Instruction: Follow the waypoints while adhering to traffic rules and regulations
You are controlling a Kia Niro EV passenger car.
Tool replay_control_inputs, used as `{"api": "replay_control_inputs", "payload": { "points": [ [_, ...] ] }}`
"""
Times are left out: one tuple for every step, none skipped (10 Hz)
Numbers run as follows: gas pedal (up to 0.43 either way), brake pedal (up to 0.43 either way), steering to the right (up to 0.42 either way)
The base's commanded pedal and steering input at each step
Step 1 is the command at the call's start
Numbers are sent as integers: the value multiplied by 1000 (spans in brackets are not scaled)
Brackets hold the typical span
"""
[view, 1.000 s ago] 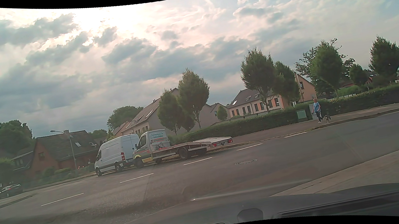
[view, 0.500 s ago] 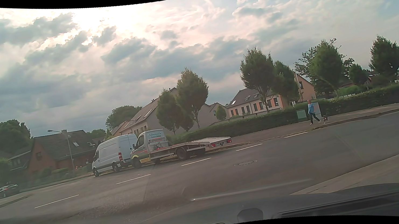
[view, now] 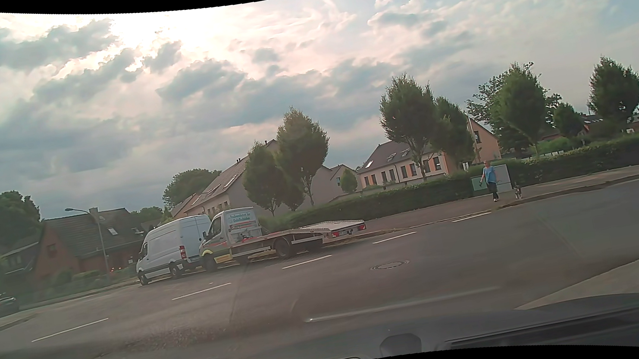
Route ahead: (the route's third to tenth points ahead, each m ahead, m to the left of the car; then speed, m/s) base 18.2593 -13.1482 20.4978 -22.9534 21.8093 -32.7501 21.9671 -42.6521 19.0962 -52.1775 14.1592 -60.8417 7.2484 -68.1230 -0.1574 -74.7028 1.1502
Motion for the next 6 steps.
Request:
{"api": "replay_control_inputs", "payload": {
  "points": [
    [118,0,176],
    [130,0,188],
    [130,0,201],
    [130,0,213],
    [138,0,224],
    [138,0,240]
  ]
}}
